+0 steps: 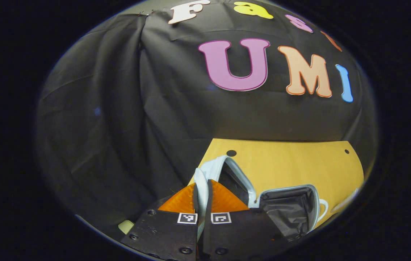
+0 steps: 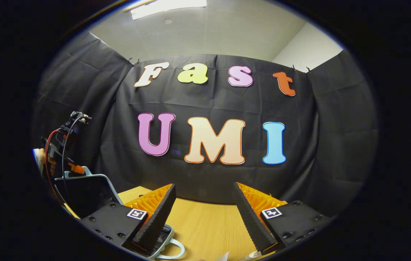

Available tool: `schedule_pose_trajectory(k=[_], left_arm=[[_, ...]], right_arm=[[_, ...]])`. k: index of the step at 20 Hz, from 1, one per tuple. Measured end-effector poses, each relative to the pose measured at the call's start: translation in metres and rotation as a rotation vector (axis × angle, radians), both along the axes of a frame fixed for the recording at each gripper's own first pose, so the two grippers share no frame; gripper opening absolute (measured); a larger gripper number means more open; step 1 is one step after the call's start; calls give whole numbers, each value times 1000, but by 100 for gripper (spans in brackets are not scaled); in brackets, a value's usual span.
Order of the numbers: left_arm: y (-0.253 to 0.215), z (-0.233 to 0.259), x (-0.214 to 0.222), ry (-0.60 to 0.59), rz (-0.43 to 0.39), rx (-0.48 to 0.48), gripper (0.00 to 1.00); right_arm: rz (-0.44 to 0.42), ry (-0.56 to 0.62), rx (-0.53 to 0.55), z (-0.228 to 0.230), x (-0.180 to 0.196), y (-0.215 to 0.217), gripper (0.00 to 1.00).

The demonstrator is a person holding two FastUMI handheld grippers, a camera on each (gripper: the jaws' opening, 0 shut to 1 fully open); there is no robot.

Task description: First open the suitcase, pack the skin care products into it, and then close the suitcase.

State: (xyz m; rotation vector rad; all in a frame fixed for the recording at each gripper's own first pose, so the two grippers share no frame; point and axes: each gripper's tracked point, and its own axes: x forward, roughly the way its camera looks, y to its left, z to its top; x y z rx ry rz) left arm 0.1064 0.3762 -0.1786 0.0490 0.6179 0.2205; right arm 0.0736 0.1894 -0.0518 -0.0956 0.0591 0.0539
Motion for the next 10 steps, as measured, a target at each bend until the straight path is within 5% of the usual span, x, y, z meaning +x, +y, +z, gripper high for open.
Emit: schedule_pose_trajectory(k=[10], left_arm=[[90,-95,-7,127,140,-76,0]], right_arm=[[-16,20,-40,-5,1,20,99]])
